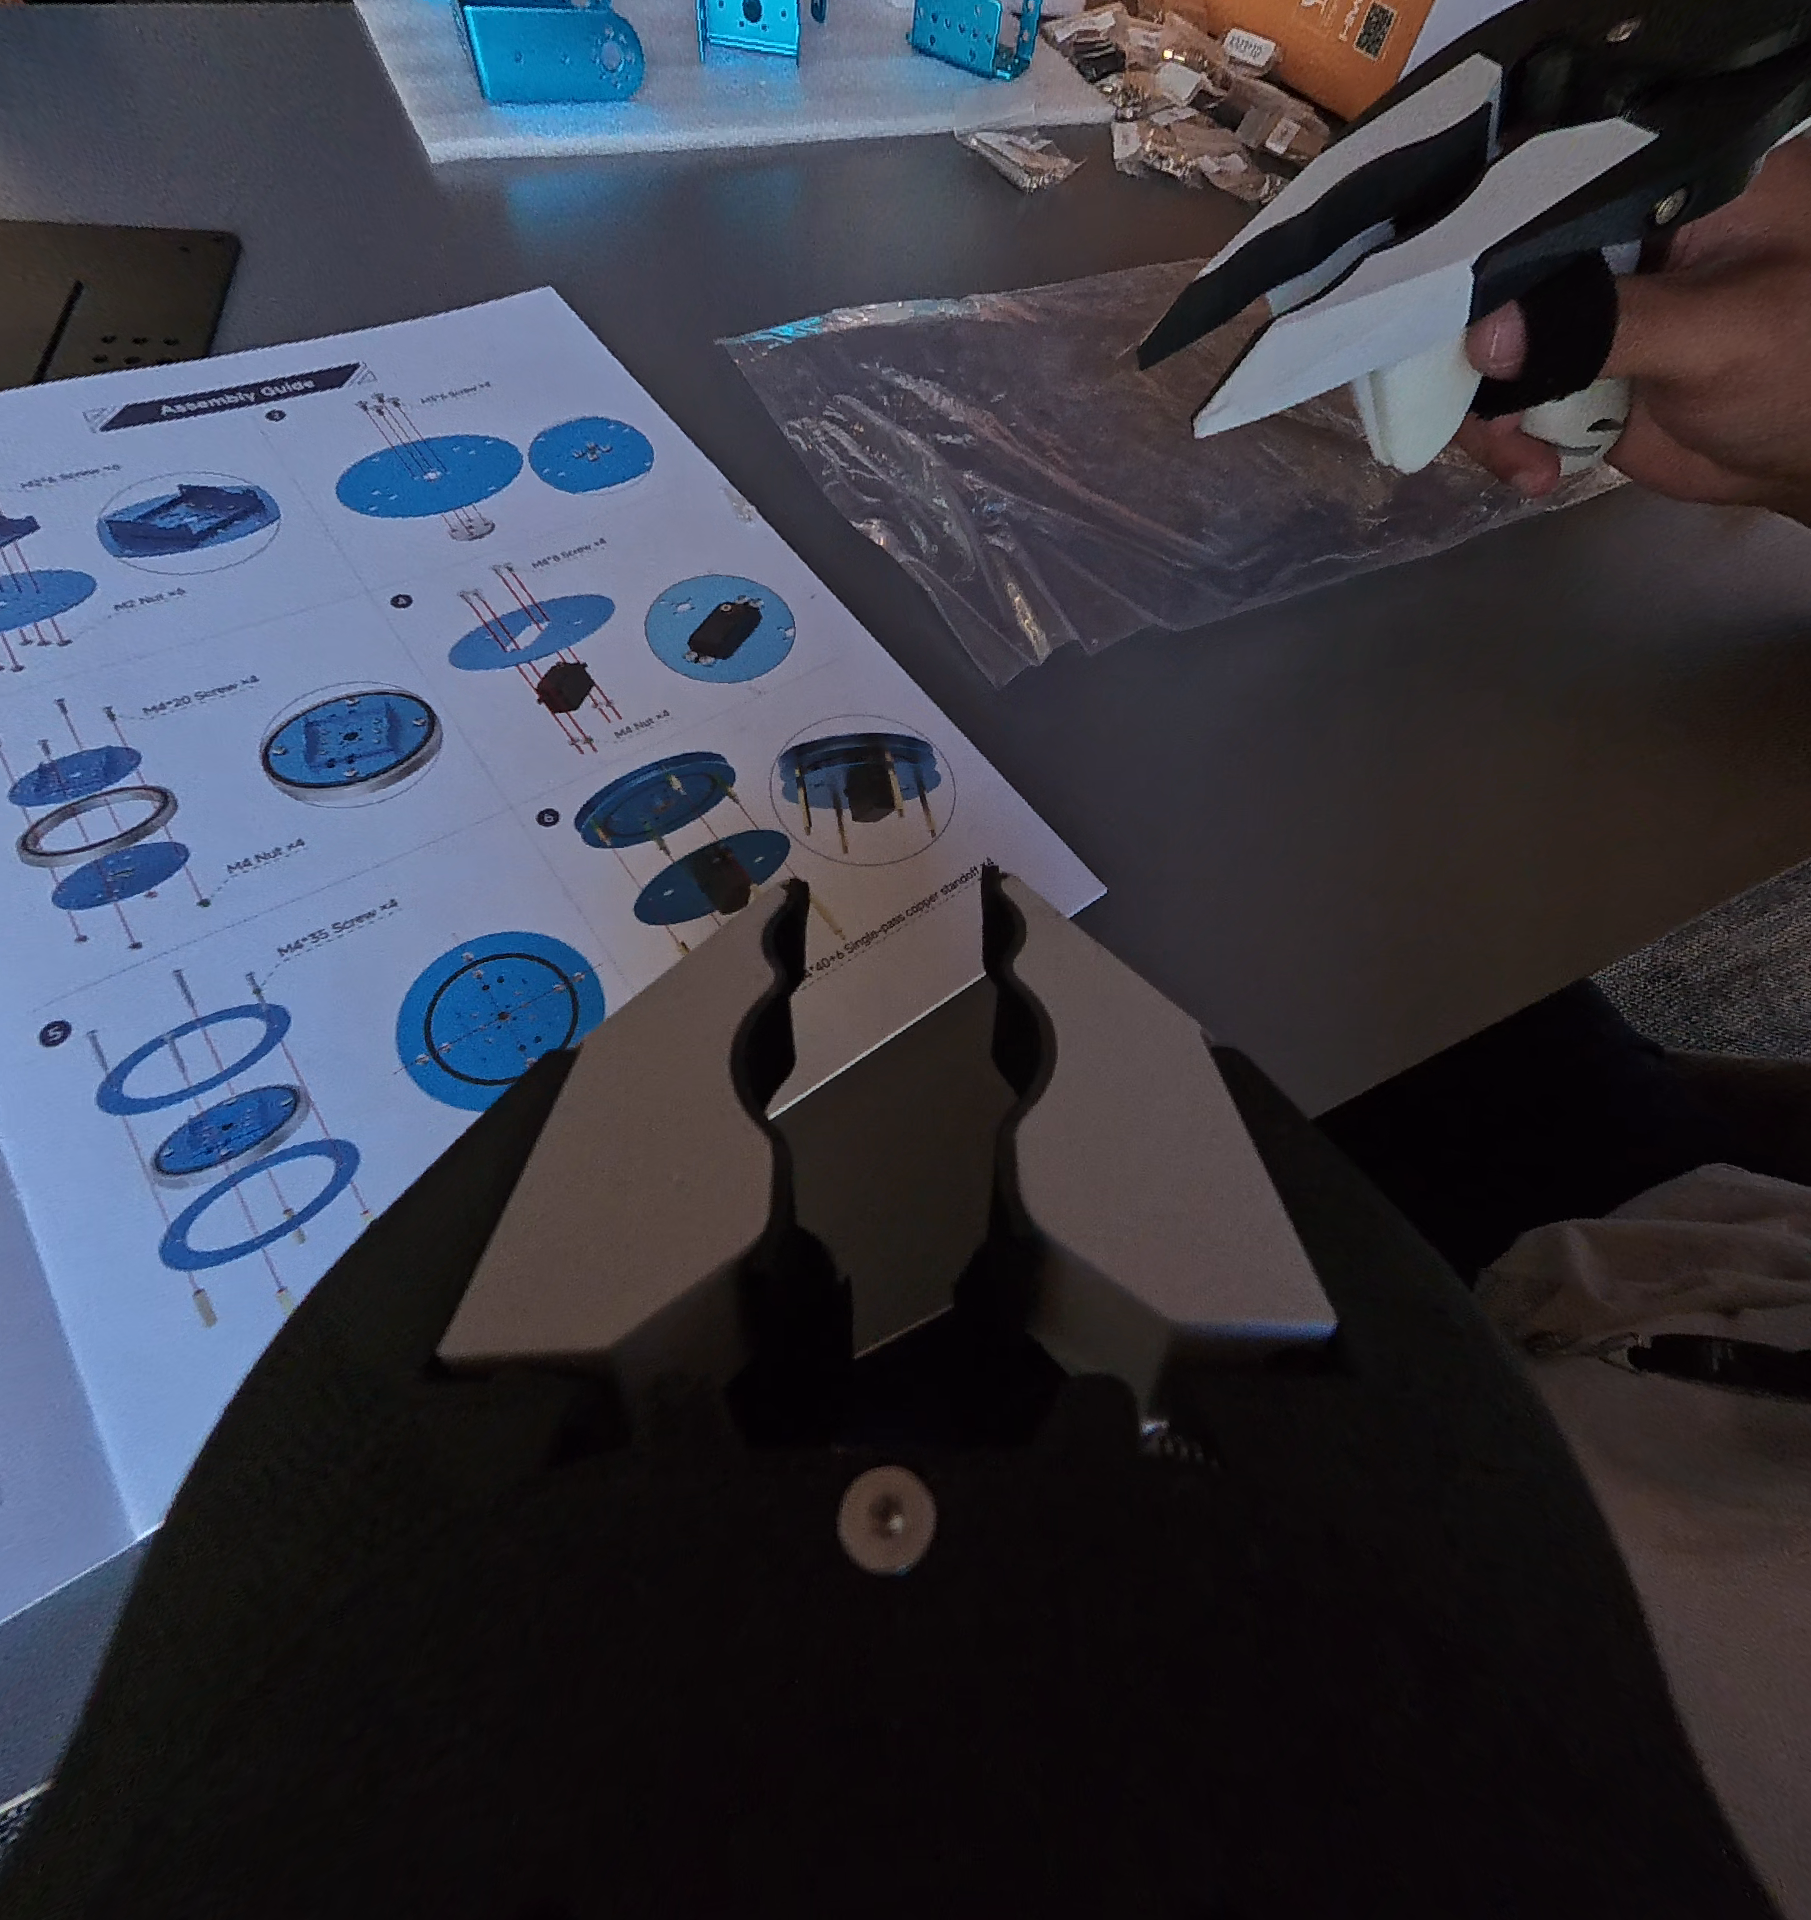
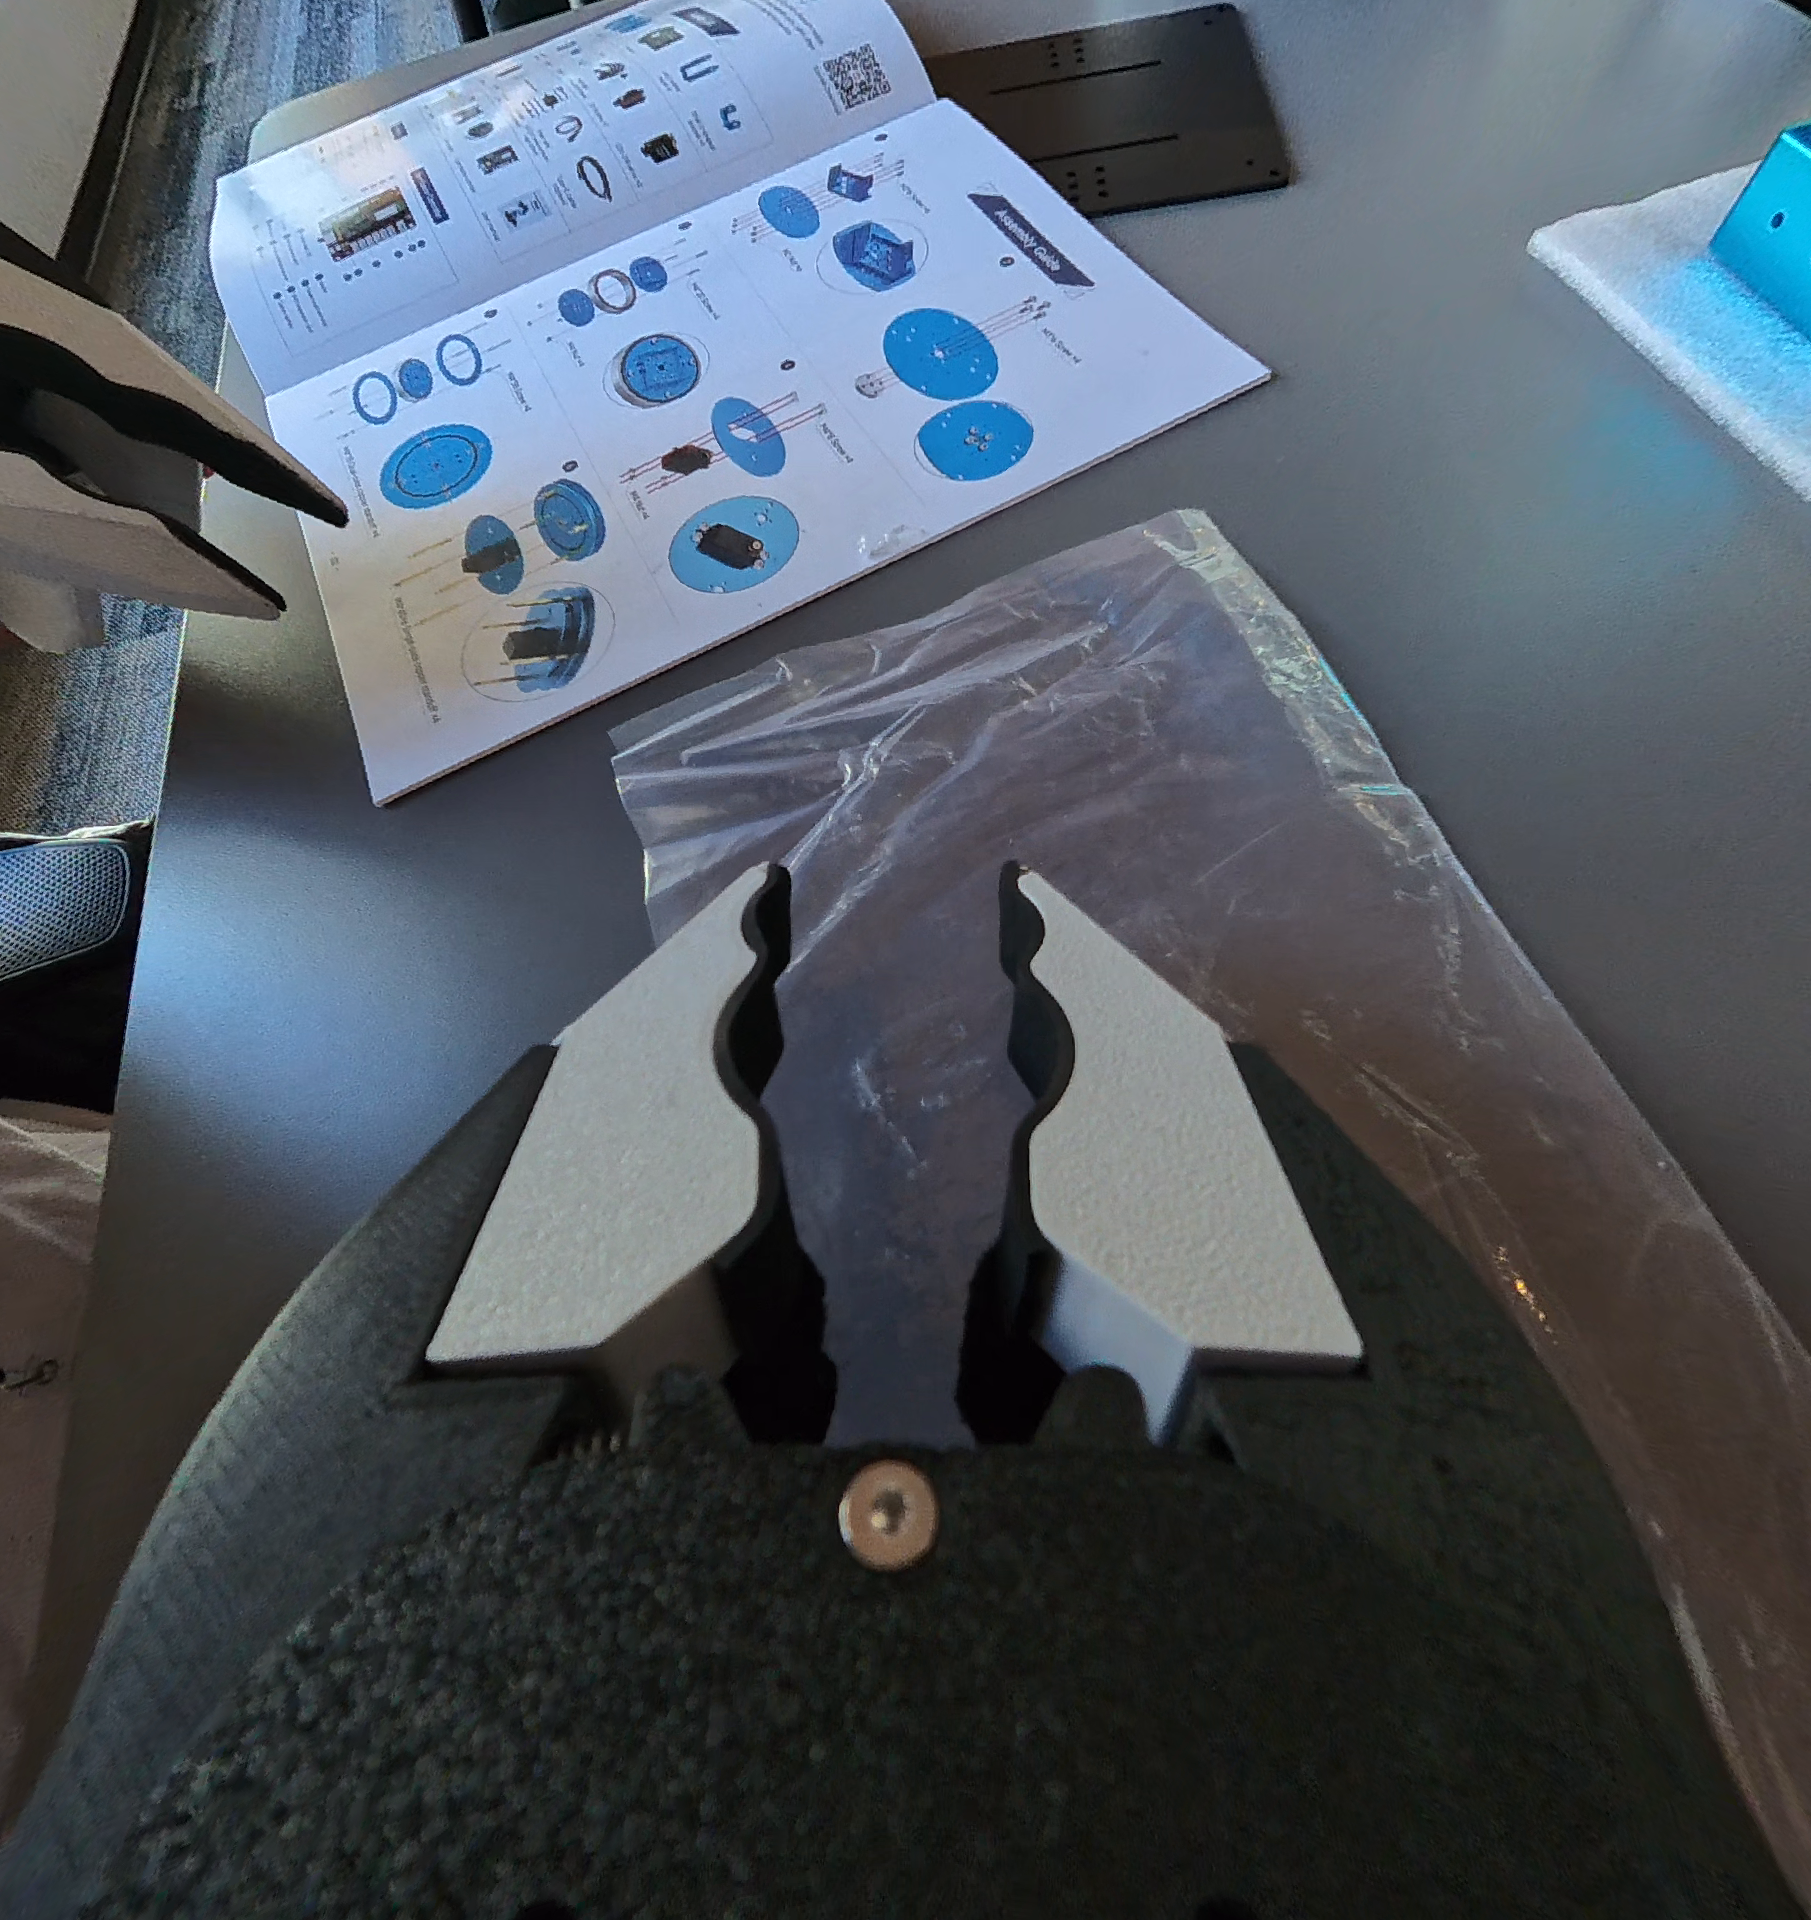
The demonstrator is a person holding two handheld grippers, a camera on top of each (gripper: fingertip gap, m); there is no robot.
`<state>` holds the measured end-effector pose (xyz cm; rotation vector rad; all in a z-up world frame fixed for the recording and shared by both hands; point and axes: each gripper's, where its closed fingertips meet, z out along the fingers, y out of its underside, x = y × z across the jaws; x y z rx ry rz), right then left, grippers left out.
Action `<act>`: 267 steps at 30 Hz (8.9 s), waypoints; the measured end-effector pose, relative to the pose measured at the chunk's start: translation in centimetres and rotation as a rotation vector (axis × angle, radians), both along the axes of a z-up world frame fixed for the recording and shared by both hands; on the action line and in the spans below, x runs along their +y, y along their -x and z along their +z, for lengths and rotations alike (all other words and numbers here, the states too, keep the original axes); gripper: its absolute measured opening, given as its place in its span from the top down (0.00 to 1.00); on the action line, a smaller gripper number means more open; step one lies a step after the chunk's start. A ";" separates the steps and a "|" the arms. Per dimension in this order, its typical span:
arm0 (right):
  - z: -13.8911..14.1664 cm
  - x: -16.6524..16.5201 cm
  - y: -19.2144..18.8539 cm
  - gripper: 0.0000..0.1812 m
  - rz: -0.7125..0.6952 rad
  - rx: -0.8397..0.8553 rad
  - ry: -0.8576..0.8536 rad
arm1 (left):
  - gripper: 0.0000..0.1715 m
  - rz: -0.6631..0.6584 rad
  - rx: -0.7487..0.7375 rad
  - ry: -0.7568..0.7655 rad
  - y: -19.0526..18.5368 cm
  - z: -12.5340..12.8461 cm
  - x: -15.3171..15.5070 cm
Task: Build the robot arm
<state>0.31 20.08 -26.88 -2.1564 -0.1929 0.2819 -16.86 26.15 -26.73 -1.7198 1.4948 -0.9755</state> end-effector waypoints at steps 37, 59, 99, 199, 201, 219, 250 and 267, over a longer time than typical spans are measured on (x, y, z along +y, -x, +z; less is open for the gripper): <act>8.3 -9.9 -4.5 0.75 -0.333 0.040 -0.320 | 0.80 -0.575 -0.103 -0.048 -14.0 11.9 -7.1; 6.9 -16.0 -6.2 0.77 -0.436 0.075 -0.423 | 0.77 -0.778 0.743 -0.640 -56.2 -2.0 0.0; 5.6 -15.4 -6.6 0.79 -0.451 0.002 -0.369 | 0.99 -0.493 -0.217 -0.118 -35.0 19.8 2.1; 7.7 -8.8 -0.1 0.73 -0.102 0.034 -0.150 | 1.00 -0.330 -0.431 0.512 -2.8 8.8 -0.4; 7.5 -10.7 2.7 0.72 -0.055 0.033 -0.152 | 1.00 -0.340 -0.442 0.510 -0.7 9.1 -1.9; -13.1 -25.6 27.6 0.81 0.555 -0.209 0.017 | 1.00 -0.473 -0.294 0.305 11.3 1.4 -17.4; -10.0 -19.1 21.9 0.99 0.332 -0.096 0.021 | 0.89 -0.939 0.085 0.043 7.3 -9.3 -22.7; -4.0 -21.6 21.3 0.83 0.286 0.028 -0.183 | 0.99 -0.962 0.033 -0.127 8.0 -9.2 -23.6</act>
